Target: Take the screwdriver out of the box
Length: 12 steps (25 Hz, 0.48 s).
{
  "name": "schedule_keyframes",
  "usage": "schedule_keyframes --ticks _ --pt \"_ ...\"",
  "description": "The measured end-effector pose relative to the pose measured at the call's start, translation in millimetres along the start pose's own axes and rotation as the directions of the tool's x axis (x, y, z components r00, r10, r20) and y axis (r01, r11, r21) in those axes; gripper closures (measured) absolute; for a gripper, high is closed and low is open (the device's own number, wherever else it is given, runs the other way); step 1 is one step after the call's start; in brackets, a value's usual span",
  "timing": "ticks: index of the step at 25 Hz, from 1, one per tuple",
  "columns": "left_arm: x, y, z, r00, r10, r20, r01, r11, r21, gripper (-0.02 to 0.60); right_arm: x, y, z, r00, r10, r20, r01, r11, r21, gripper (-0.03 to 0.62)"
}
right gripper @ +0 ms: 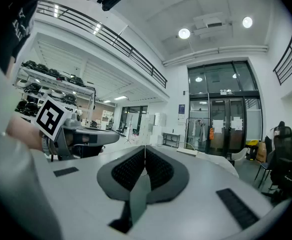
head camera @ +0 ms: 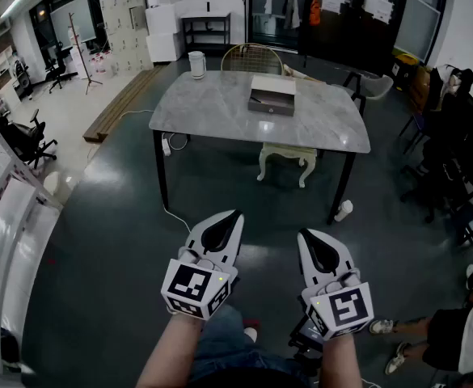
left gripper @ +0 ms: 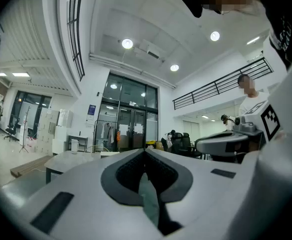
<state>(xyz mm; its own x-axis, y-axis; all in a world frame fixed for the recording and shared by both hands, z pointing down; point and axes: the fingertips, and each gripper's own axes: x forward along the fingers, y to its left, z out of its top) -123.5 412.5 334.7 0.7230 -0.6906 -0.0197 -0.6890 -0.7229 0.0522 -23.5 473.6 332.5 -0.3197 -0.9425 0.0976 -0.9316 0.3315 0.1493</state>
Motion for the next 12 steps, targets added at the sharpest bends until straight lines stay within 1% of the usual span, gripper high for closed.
schedule_keyframes --ticks 7,12 --pt "16 -9 3 1.0 -0.016 0.007 0.016 1.0 0.015 0.569 -3 -16 1 1.0 -0.015 0.008 0.015 1.0 0.015 0.568" --pt "30 -2 3 1.0 -0.023 0.005 0.022 1.0 0.02 0.569 8 -25 -1 1.0 -0.009 0.016 0.009 1.0 0.016 0.568"
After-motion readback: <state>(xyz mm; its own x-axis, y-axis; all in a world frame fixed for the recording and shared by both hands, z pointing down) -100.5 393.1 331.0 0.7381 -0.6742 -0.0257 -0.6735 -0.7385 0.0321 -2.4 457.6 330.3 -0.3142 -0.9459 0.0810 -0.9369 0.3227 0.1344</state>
